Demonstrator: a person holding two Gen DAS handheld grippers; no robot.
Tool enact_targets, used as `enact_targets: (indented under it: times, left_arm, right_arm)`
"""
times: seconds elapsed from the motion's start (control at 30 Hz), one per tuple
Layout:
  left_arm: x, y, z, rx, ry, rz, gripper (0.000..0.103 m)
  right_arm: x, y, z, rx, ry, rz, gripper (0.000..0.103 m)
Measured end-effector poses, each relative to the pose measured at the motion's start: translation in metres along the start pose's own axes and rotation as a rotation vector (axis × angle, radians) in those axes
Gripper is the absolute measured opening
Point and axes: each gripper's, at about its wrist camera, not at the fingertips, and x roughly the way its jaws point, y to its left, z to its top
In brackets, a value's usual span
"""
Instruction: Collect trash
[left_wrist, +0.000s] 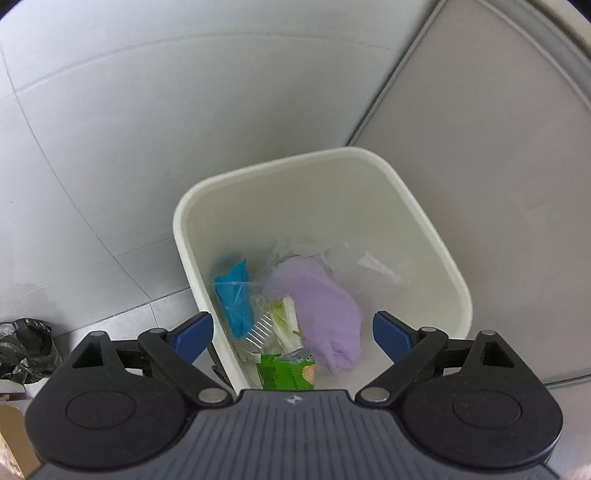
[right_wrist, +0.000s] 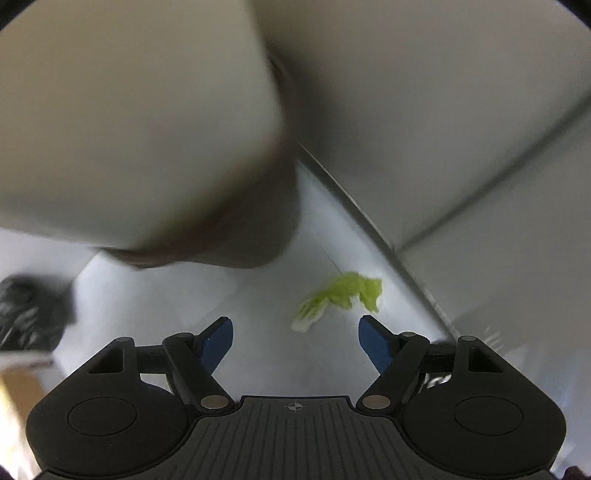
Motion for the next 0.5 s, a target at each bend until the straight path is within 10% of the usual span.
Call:
enact_targets:
  times: [0.5]
  left_arm:
    - [0.031, -0.025, -0.013, 0.155, -0.072, 0.041, 0.096]
  right_arm:
    - [0.21, -0.05, -0.005, 0.415, -0.012, -0.067, 0.075]
